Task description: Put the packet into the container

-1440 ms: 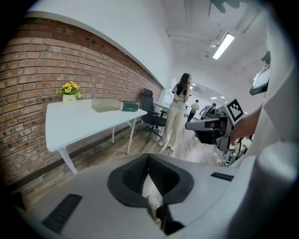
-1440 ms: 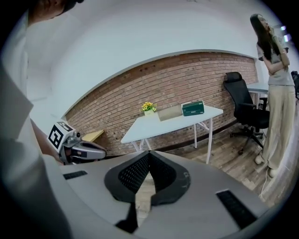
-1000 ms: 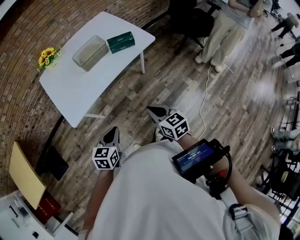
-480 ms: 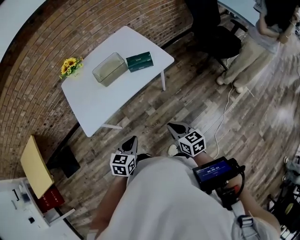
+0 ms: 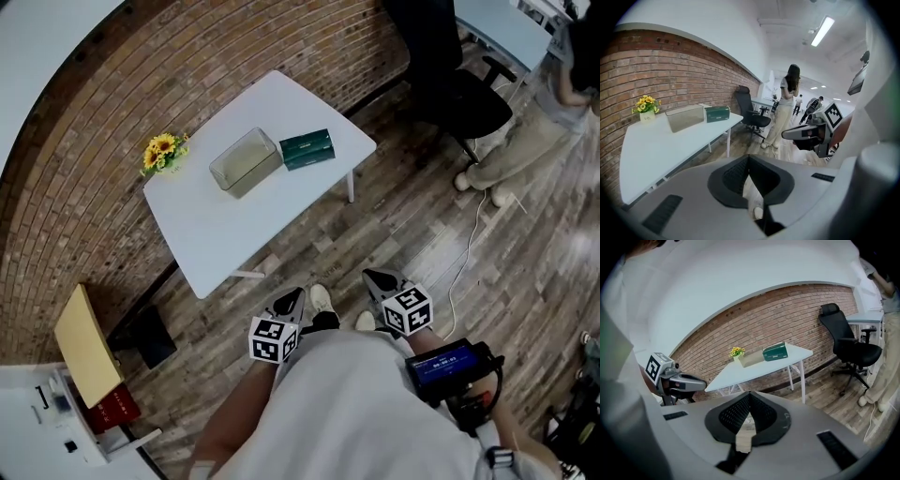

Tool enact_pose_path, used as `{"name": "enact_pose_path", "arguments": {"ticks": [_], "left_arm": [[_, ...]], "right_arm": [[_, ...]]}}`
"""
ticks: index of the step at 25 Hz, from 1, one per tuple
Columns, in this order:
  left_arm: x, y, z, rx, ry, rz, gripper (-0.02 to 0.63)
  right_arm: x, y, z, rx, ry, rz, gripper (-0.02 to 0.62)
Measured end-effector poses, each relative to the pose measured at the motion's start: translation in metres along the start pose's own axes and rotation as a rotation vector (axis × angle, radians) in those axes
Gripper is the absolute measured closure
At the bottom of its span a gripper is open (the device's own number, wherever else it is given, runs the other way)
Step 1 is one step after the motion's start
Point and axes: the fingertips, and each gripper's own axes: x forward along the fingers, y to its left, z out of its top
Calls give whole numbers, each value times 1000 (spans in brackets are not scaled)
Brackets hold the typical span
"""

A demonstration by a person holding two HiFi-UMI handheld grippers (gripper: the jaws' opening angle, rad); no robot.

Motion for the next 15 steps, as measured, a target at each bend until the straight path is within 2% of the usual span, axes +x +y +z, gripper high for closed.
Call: {"name": "enact_pose_path", "arguments": {"ticks": [7, 15], "left_arm": [[33, 42, 37, 32, -42, -79, 598], [37, 106, 54, 23, -53, -117, 598]], "right_arm": [[27, -24, 34, -11, 0, -94, 589], [74, -18, 80, -43, -20, -154, 589]]}}
